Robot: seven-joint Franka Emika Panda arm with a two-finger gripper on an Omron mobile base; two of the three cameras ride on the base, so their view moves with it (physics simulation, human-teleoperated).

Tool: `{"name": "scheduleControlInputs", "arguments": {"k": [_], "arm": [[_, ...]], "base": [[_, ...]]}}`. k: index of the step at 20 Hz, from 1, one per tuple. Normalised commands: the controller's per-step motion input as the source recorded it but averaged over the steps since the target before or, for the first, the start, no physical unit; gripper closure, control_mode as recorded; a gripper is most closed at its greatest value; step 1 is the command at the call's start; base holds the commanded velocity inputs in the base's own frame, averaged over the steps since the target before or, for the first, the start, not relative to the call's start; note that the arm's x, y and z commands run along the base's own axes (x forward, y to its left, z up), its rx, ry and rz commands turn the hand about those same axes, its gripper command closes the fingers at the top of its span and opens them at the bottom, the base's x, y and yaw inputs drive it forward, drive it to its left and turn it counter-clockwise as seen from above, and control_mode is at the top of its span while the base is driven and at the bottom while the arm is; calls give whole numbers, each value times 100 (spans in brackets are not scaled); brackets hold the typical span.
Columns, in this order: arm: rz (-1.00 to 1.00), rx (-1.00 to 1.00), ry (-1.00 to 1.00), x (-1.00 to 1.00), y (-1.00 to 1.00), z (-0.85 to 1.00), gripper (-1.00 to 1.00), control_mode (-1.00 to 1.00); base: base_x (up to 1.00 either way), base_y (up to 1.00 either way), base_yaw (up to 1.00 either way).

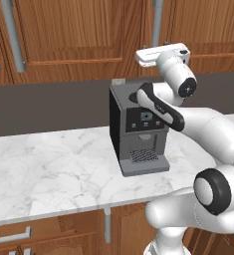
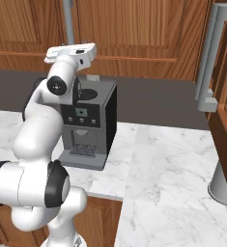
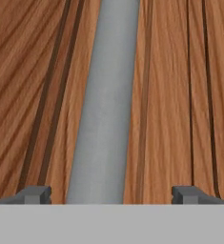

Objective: Get the candle and the beer from the cabinet and move them to the dining counter.

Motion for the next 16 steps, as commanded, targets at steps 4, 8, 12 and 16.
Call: {"name": "scheduleControlInputs", "arguments": {"k": [4,8,12,16], "arm": [[0,0,0,21,8,0,-100,-100],[0,0,0,27,15,0,100,-100],[0,0,0,4,1,0,100,-100],[0,0,0,0,0,0,100,-100]], "base": [[0,0,0],[0,0,0],[0,0,0],[0,0,0]]}}
